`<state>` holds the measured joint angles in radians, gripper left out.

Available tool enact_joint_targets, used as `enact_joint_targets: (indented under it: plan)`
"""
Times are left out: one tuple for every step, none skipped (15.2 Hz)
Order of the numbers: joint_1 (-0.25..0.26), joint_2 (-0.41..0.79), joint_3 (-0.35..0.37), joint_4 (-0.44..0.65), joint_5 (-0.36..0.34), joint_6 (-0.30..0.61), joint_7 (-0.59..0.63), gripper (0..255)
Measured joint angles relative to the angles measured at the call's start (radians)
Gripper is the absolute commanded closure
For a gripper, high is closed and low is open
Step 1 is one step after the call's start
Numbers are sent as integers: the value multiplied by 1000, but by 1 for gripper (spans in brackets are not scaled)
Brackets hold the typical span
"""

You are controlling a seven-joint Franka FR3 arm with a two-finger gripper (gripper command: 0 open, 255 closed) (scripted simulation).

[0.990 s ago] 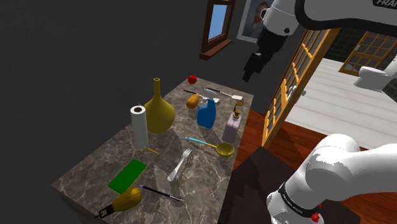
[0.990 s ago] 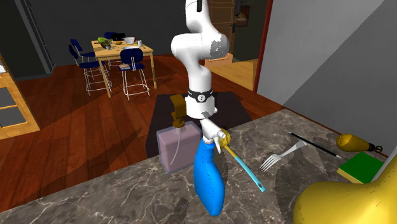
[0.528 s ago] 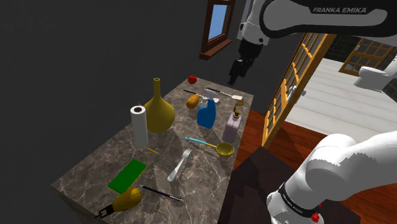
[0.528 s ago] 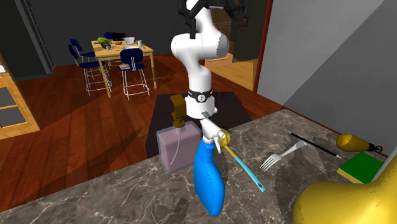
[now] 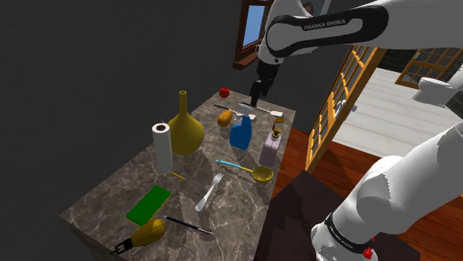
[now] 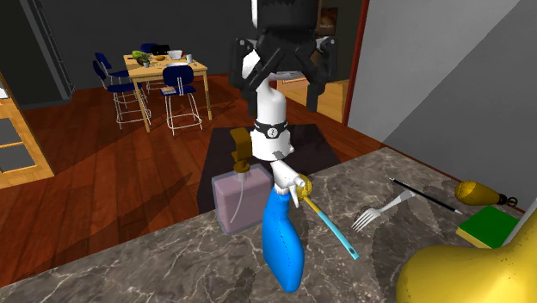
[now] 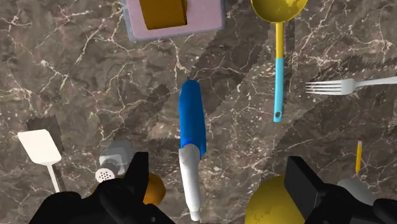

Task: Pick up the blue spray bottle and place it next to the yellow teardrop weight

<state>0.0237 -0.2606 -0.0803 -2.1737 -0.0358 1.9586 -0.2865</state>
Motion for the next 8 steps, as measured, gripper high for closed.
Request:
enact_joint_targets:
  plan:
    - [0,39,-6,16,5,12,-16,0]
    - [1,80,-10,35,11,23,-31,0]
    - [1,121,-15,59,17,30,-48,0]
    - [0,168,-20,89,24,37,-66,0]
    - [0,186,-21,92,27,46,-72,0]
    - [1,195,-20,88,28,56,-74,0]
    - [0,197,-21,77,29,67,-78,0]
    - [0,205,-21,74,30,78,-78,0]
